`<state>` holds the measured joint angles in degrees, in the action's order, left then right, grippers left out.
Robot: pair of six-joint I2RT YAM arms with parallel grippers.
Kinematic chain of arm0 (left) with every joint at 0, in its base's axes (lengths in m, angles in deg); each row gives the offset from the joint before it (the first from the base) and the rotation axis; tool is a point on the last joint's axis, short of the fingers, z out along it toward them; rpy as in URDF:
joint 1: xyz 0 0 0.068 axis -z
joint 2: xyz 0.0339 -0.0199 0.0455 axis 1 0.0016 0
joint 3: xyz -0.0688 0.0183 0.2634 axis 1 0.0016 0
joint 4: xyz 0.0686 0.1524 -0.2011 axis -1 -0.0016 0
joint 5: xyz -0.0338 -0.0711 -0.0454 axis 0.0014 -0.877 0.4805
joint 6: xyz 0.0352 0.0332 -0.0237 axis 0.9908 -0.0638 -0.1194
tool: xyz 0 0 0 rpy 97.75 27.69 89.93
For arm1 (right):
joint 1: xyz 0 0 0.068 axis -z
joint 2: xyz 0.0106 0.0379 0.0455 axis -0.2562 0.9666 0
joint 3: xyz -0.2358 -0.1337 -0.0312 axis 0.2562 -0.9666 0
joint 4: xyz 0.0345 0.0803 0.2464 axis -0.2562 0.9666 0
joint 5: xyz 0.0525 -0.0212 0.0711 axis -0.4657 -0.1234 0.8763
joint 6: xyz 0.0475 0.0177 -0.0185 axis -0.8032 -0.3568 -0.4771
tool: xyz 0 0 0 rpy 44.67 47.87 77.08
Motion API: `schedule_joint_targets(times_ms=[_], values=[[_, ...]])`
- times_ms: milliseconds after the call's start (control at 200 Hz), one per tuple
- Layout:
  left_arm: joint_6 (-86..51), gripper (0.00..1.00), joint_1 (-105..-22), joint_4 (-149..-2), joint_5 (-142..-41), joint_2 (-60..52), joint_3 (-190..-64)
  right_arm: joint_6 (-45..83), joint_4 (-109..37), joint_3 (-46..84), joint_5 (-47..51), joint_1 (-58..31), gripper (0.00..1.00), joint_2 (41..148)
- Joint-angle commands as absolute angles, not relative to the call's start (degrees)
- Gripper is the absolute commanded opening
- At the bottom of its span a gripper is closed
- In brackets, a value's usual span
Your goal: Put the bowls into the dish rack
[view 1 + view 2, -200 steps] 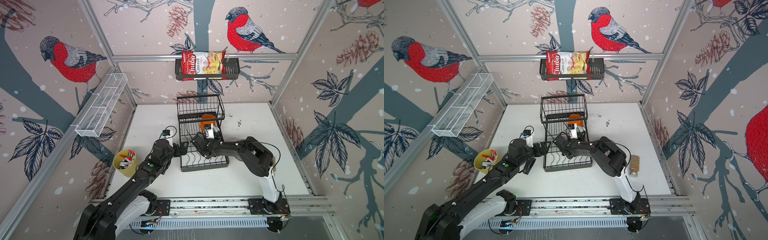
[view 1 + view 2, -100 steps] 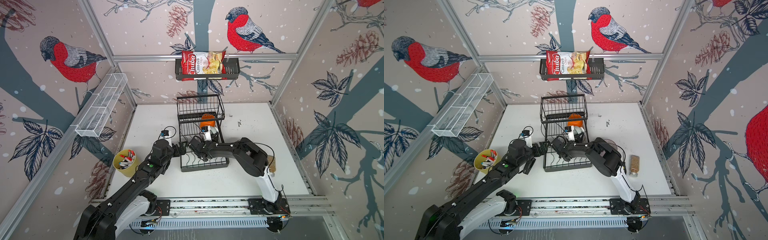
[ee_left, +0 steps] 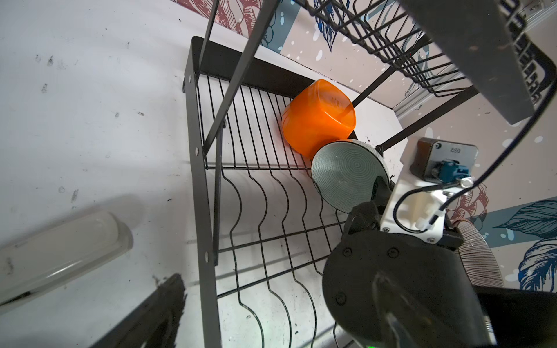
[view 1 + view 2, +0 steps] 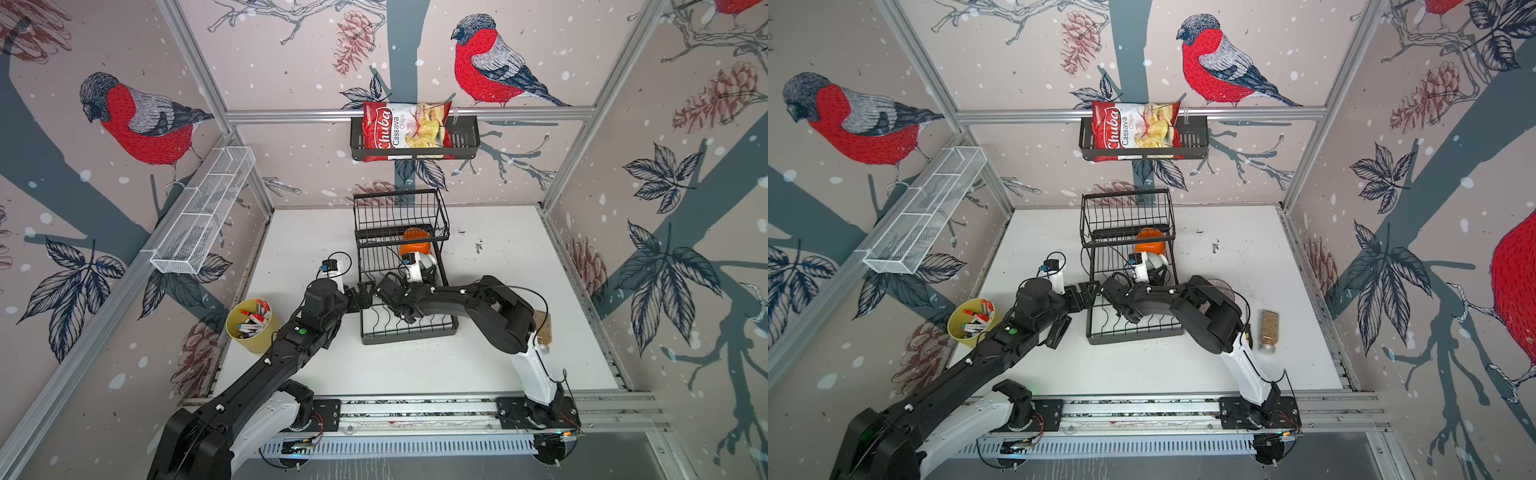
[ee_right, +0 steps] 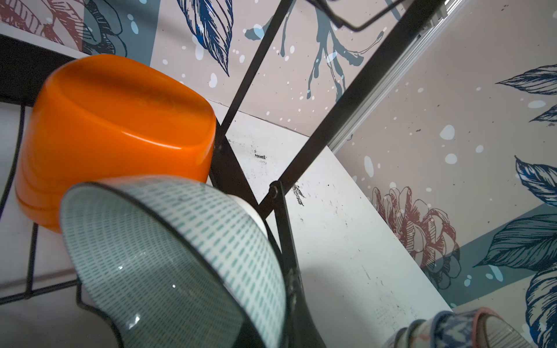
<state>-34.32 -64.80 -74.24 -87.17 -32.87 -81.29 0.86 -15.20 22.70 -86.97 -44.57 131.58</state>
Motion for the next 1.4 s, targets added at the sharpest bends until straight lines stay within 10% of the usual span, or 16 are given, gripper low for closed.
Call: schedule_joint_targets(times_ms=[0,775,1396], values=[[-34.37,0.96,-64.77,-73.7,-88.99,-32.57,-81.08,0.77,-14.27,22.95,-76.36,-45.13,0.15,131.51],[-34.15,0.96,-64.77,-74.21,-88.76,-32.35,-81.44,1.84,-15.88,22.2,-74.88,-45.1,0.39,129.39],[-33.88,0.96,-64.78,-75.55,-88.07,-32.53,-82.23,3.56,-19.3,18.87,-70.14,-45.27,0.81,124.78]])
